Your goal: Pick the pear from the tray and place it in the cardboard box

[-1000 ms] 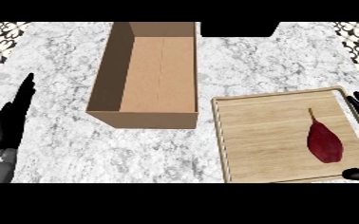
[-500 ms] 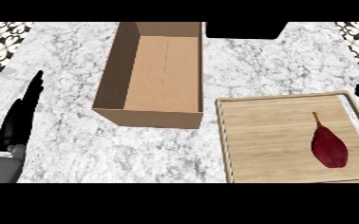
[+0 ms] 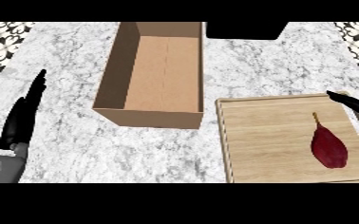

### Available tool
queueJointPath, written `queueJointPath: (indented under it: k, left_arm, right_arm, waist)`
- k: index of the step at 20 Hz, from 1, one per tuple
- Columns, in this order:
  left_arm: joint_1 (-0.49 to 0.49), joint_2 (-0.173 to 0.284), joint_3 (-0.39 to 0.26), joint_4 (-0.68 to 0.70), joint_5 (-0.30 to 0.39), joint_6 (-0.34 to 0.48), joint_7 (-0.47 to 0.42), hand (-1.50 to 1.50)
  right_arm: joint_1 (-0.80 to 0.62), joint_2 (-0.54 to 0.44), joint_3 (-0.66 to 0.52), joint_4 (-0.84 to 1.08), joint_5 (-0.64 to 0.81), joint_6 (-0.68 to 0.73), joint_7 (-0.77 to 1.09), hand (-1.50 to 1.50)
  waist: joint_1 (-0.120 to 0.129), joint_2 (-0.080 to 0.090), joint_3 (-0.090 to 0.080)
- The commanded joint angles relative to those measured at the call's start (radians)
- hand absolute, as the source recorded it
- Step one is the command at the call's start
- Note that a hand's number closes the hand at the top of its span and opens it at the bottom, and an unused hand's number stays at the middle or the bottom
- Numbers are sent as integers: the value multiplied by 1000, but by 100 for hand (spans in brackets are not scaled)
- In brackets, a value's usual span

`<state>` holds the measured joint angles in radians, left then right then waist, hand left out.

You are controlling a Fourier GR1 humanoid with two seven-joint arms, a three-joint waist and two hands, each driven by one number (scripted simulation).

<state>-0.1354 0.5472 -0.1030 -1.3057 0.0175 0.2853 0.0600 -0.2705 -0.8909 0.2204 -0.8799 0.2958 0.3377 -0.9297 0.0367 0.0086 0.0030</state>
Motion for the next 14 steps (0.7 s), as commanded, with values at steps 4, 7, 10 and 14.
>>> queueJointPath:
  k: [4,7,10,14]
  left_arm:
    - [17,-30,15,7,-21,2,-3,0]
    - [-17,-49,30,60,-36,7,-33,0]
    - [17,-11,70,19,-8,-39,-31,0]
    - [13,-29,72,59,-31,-33,-46,0]
  right_arm:
    - [-137,44,67,212,117,44,-193,-150]
    - [-200,89,83,260,144,22,-169,-150]
    - [-164,114,89,262,148,-15,-184,-150]
    - [-189,135,90,241,125,22,-165,-150]
  waist:
    - [-11,-2,-1]
    - [-14,-1,-1]
    - [-19,-4,-2]
    - [-25,-3,-2]
